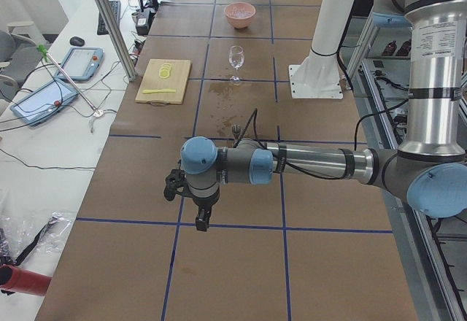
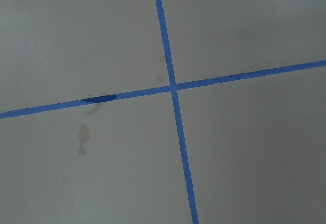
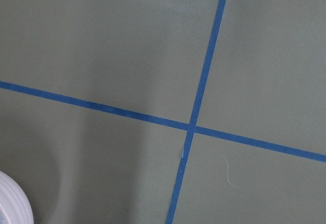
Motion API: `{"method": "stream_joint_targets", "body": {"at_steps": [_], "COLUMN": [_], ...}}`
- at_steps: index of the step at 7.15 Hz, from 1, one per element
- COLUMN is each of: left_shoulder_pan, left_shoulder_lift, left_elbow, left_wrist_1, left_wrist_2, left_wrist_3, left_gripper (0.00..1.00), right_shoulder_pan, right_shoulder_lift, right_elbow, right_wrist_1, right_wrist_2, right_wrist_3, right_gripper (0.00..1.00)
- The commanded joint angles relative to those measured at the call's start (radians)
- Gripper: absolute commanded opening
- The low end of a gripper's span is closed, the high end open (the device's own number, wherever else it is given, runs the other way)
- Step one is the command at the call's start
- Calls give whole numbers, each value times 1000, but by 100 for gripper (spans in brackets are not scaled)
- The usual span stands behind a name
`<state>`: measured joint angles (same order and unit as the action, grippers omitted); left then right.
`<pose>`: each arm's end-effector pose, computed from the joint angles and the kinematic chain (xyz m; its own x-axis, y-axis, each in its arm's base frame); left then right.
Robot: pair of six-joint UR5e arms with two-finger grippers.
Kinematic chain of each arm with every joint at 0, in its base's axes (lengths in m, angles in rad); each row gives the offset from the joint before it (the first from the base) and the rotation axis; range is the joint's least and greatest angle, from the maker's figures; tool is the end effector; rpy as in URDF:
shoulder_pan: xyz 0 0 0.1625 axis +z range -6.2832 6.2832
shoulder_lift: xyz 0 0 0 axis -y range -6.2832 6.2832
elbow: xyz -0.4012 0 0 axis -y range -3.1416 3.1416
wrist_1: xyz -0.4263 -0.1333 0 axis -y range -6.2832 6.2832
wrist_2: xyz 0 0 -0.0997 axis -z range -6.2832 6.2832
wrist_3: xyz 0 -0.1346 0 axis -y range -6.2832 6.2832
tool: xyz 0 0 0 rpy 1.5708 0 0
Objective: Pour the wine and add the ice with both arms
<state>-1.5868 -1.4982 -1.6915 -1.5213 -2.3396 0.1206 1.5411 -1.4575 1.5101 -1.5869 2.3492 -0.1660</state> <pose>-0.0477 -0.4956 0.6390 0.7153 0.1079 -0.6904 -0.0706 0.9941 0.0823 0.0217 -0.5751 0.6309 0.6963 -0.2112 0.6860 0.1467 0.9774 0.1519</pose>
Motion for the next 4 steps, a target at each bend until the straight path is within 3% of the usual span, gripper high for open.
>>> {"method": "stream_joint_targets", "body": {"at_steps": [1, 4], "left_shoulder_pan": [2, 2], "left_shoulder_lift": [-11, -17], "left_elbow": [10, 12], "left_wrist_1": [1, 0], "left_wrist_2": [-6, -6], "left_wrist_3": [-7, -89], "left_gripper": [100, 100], "right_shoulder_pan": [25, 57], "right_shoulder_lift": [-46, -72], "right_elbow": [-2, -7], "right_wrist_1": [28, 28], "right_wrist_2": [10, 22], "right_wrist_3": [2, 3], "right_gripper": [100, 100]}}
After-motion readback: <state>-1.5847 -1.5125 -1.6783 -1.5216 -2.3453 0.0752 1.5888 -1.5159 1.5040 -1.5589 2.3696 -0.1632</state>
